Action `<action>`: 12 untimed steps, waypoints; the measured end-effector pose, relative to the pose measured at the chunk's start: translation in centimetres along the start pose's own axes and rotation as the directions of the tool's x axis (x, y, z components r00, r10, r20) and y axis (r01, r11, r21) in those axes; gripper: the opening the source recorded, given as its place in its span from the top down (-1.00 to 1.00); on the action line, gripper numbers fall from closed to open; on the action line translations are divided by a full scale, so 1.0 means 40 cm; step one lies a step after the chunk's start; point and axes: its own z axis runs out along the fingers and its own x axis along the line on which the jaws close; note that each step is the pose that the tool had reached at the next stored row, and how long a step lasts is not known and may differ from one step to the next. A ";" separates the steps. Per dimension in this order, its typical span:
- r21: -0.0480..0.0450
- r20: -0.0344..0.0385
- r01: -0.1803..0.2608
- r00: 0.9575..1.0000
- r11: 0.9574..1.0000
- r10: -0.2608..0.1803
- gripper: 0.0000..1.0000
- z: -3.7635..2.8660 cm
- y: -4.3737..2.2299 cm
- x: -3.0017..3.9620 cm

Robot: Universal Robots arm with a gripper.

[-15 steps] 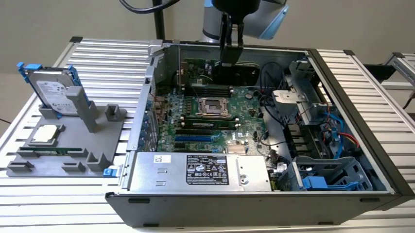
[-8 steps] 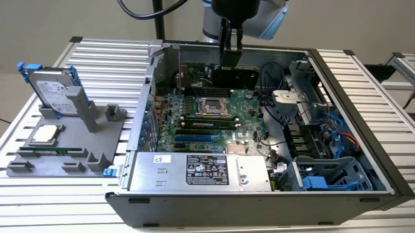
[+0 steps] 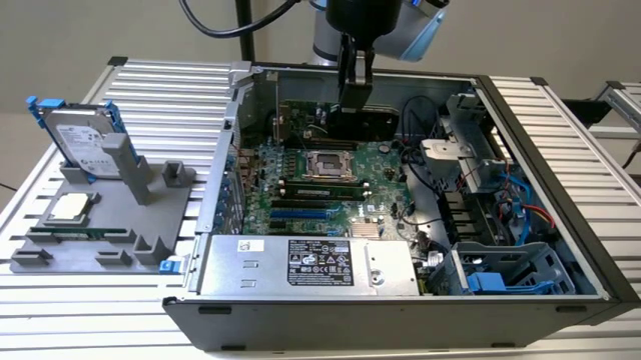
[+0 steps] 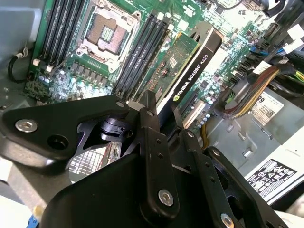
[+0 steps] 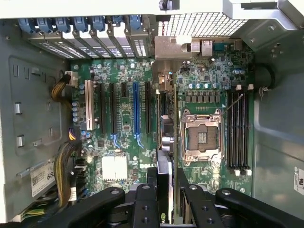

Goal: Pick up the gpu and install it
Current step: 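Insert the gpu into the slot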

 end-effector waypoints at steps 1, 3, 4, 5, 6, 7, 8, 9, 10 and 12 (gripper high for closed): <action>0.000 0.000 0.000 1.000 1.000 0.000 1.00 0.000 0.000 0.000; 0.000 0.000 0.000 1.000 1.000 0.000 1.00 0.000 0.000 0.000; 0.000 0.000 0.000 1.000 1.000 0.000 1.00 0.001 0.000 0.000; 0.000 0.000 0.000 1.000 1.000 0.000 1.00 0.001 0.000 0.000; 0.000 0.000 0.000 1.000 1.000 0.000 1.00 0.001 0.000 0.000; 0.000 0.000 0.000 1.000 1.000 0.000 1.00 0.001 0.000 0.000; 0.000 0.000 0.000 1.000 1.000 0.000 1.00 0.001 0.000 0.000; 0.000 0.000 0.000 1.000 1.000 0.000 1.00 0.001 0.000 0.000; 0.000 0.000 0.000 1.000 1.000 0.000 1.00 0.001 0.000 0.000; 0.000 0.000 0.000 1.000 1.000 0.000 1.00 0.001 0.000 0.000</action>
